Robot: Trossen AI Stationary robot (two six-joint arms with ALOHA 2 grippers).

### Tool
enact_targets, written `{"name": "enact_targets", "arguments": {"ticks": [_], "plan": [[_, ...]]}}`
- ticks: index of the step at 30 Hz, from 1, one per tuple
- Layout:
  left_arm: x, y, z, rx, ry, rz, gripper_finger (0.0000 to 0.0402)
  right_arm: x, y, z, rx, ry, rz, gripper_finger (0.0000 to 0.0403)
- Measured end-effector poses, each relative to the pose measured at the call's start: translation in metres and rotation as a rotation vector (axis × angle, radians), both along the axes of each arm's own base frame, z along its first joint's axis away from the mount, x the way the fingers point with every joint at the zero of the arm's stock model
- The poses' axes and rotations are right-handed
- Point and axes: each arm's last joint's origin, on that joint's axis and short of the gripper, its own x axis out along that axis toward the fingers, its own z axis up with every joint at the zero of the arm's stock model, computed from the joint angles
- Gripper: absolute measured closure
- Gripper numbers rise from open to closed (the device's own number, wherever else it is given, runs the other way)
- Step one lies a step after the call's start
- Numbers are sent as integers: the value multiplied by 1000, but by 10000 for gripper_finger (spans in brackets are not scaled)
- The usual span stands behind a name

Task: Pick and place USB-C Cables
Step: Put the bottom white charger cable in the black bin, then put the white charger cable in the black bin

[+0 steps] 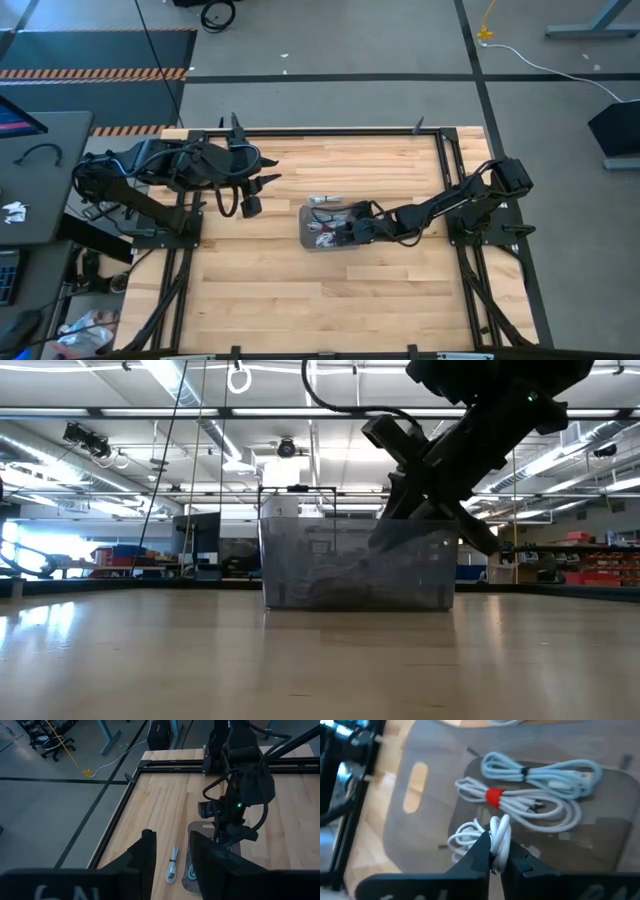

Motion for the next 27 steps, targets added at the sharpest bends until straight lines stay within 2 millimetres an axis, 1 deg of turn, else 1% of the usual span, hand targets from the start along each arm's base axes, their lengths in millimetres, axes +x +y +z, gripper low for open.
{"name": "enact_targets", "arguments": {"ticks": [4, 8, 12, 20, 23, 25, 27], "plan": [[0, 0, 0, -1, -1, 0, 278, 3, -1, 3, -12, -37, 27, 324], [0, 0, 0, -3, -2, 2, 278, 6, -3, 5, -10, -57, 36, 297], [0, 0, 0, -3, -1, 2, 278, 7, -2, 6, 19, -70, 67, 287], [0, 0, 0, -2, -1, 1, 278, 9, 2, 9, 107, -78, 148, 285], [0, 0, 0, -2, -1, 1, 278, 12, 3, 20, 88, -112, 177, 287], [0, 0, 0, -2, 0, 1, 278, 15, 2, 35, 53, -154, 193, 288], [0, 0, 0, 0, 2, 0, 278, 16, -1, 54, -1, -213, 200, 289]]}}
